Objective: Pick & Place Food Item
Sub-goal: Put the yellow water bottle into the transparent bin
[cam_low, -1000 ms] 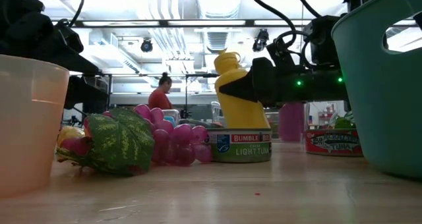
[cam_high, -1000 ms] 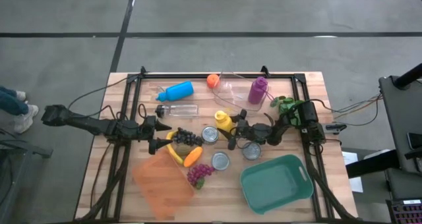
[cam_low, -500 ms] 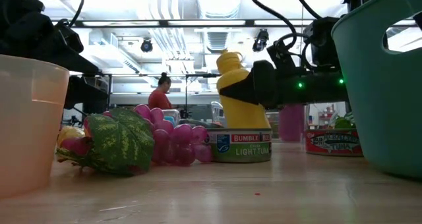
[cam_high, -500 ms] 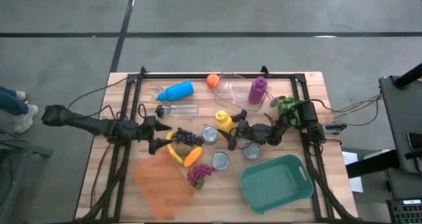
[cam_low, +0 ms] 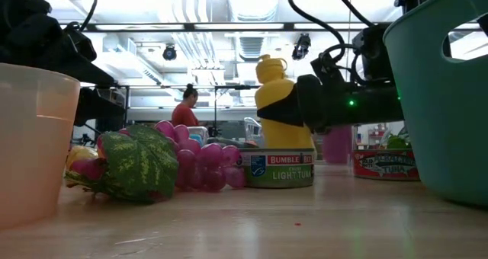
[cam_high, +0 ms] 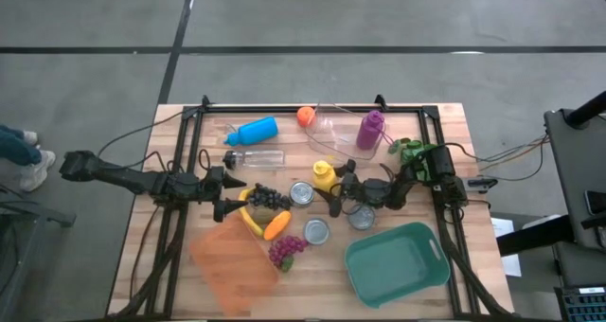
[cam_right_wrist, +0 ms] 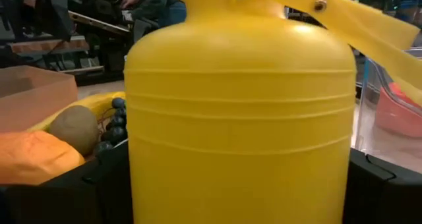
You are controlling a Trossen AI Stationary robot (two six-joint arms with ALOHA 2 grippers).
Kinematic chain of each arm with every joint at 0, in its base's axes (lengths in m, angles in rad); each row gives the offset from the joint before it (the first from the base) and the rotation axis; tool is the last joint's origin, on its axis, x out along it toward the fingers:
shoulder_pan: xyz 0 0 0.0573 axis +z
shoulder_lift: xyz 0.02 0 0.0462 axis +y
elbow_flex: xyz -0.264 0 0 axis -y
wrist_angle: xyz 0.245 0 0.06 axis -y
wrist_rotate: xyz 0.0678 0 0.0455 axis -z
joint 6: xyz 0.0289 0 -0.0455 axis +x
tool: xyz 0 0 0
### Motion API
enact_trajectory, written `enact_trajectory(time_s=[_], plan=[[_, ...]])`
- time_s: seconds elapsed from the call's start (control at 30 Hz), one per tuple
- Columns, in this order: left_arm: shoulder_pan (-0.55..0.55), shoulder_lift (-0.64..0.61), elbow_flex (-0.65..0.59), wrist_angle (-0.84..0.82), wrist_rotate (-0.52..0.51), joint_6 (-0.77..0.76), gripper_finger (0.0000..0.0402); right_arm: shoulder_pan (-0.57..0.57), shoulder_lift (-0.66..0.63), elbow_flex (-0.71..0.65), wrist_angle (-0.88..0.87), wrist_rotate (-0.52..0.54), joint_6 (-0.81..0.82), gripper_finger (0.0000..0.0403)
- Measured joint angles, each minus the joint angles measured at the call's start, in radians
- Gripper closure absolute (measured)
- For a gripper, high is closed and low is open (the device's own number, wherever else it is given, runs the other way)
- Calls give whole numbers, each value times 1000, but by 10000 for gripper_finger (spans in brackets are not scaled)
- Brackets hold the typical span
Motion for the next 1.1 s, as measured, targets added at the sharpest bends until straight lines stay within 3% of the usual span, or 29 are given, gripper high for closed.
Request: enact_trajectory(time_s=[1.1], plan=[[0,0,0,0,0,0,18,50,-43,-23,2,90,-34,58]])
